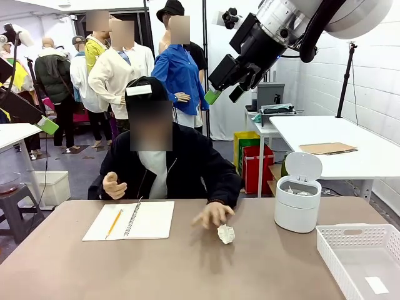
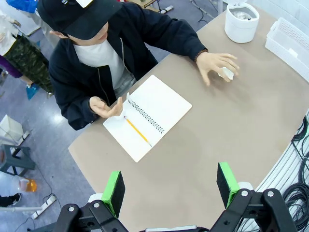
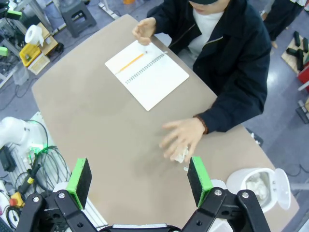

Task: Sort the paper based on its condition.
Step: If a person hands you a paper, place it in the Organizing basket , and if it's crumpled, put it in the Trash can.

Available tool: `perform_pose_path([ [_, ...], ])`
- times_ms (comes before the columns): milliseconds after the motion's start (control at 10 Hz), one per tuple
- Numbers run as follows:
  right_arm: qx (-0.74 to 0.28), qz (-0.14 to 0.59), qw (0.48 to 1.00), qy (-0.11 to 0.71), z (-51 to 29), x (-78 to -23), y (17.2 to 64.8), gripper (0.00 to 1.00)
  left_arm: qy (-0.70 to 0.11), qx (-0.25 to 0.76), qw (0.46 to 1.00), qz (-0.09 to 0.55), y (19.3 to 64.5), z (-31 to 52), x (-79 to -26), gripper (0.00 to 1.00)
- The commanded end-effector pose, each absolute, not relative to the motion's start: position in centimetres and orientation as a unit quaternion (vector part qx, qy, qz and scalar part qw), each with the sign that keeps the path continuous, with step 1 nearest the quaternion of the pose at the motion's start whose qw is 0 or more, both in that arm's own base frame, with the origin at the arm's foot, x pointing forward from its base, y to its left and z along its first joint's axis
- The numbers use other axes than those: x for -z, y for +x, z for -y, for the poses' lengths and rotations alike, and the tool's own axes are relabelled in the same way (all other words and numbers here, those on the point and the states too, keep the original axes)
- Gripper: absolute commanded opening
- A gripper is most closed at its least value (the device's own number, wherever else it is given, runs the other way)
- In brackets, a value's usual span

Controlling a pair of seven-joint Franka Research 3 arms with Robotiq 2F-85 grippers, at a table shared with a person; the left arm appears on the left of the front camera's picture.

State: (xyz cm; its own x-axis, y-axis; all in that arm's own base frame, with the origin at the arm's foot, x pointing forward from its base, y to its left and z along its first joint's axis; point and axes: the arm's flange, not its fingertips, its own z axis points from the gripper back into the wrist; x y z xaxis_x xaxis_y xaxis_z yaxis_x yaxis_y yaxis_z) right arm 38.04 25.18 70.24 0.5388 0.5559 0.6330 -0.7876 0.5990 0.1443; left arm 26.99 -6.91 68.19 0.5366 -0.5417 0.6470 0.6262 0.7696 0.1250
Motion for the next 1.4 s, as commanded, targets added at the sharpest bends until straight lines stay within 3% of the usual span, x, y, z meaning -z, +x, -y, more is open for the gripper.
perform_pose_path([
  [0,-0.394,0.274,0.851,0.212,-25.2,-70.2,38.1,1.0,-0.059,0.333,0.875,0.346,27.0,6.9,-68.2,1.0],
  [700,-0.395,0.274,0.851,0.212,-25.2,-70.2,38.0,1.0,-0.059,0.333,0.875,0.346,27.0,6.9,-68.2,1.0],
  [1100,-0.305,0.255,0.894,0.206,-24.7,-68.0,40.3,1.0,-0.059,0.333,0.875,0.346,27.0,6.9,-68.2,1.0],
  [1300,-0.273,0.237,0.922,0.141,-23.9,-65.4,42.5,1.0,-0.059,0.333,0.875,0.346,27.0,6.9,-68.2,1.0],
])
